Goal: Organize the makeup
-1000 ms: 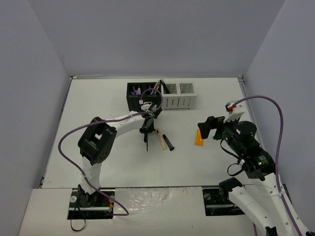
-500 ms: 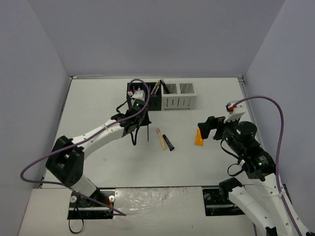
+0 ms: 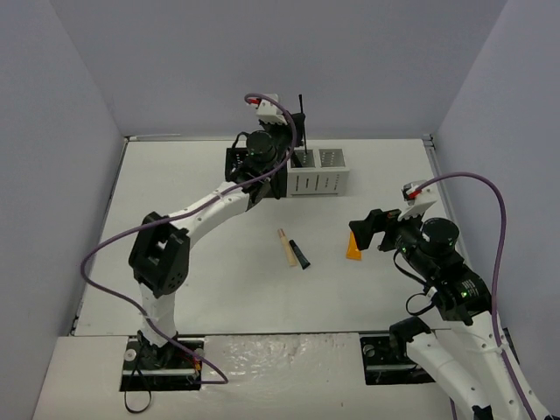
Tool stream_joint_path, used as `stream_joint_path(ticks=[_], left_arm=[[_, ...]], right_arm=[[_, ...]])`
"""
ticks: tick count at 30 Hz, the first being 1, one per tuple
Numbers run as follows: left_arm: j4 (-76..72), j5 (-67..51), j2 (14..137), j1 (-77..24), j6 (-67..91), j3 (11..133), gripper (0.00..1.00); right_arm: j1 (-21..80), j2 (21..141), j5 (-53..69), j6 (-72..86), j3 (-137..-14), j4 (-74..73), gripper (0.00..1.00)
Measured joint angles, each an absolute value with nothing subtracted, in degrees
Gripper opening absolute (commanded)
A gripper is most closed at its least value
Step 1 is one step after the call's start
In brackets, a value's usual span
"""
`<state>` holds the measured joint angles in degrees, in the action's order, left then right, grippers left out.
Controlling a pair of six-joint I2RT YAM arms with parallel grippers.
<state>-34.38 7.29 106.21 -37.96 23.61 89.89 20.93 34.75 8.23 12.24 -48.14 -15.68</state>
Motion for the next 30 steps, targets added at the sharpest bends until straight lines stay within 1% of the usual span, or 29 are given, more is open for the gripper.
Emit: stream_joint_path(ticks=[7, 13, 19, 23, 30], left_arm=[[-45.7, 3.1, 121.4, -34.7, 21.7, 94.0, 0.00], [-54.9, 1.6, 128.8, -31.7, 21.7, 94.1, 0.00], [-62.1, -0.3, 130.6, -31.0, 21.7, 93.6, 0.00], [-67.9, -1.0, 130.4, -31.4, 21.6, 91.2, 0.00], [-69.7, -1.1, 130.5, -32.3, 21.5, 87.3, 0.00]], right_arm=[[20.9, 34.8, 10.6, 12.9, -48.1, -15.3, 1.00], [20.9, 35.2, 11.7, 13.0, -48.1, -14.8, 1.00], [20.9, 36.5, 12.2, 12.6, -48.1, -14.3, 1.00], [20.9, 37.1, 12.3, 12.4, -47.7, -14.0, 1.00], [20.9, 37.3, 12.9, 12.4, -47.6, -13.9, 1.00]])
